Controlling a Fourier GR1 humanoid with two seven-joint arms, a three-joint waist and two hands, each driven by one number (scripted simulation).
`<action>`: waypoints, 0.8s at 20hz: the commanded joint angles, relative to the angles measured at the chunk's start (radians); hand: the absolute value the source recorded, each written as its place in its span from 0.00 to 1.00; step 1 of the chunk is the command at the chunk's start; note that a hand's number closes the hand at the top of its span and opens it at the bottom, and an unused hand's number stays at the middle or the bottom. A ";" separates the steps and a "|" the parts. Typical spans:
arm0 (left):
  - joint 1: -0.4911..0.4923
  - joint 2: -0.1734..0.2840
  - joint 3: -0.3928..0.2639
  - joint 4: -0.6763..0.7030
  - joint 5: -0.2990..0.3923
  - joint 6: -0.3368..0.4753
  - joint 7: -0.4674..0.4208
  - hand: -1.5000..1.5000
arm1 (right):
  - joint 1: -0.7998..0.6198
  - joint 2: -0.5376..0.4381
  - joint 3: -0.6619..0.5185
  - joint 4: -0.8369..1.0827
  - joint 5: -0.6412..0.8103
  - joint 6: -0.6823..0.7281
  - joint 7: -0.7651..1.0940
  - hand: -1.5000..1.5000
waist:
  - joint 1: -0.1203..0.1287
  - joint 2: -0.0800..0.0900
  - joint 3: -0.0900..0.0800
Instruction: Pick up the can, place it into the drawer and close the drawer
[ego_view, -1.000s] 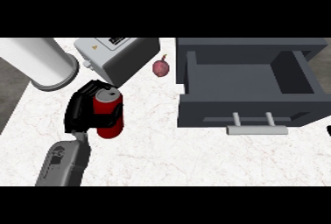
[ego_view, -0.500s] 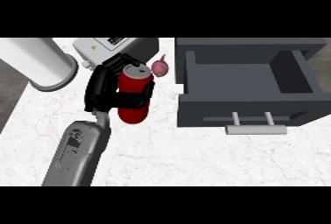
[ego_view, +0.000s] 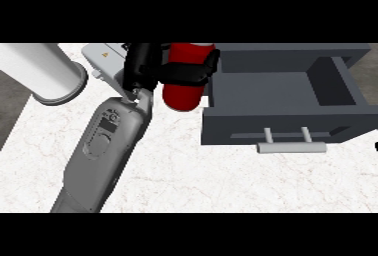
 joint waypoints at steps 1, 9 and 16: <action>-0.143 -0.003 -0.087 0.090 0.037 0.111 0.028 1.00 | 0.001 0.005 0.003 -0.025 0.001 -0.002 0.015 0.00 | -0.010 0.001 0.000; -0.363 -0.003 -0.062 0.343 0.133 0.145 0.001 1.00 | -0.017 -0.027 -0.030 0.007 -0.030 0.018 0.025 0.00 | -0.016 0.004 0.000; -0.531 -0.003 -0.112 0.499 0.190 0.203 0.015 1.00 | -0.057 -0.052 -0.051 -0.003 -0.063 0.016 0.075 0.00 | -0.024 0.005 0.001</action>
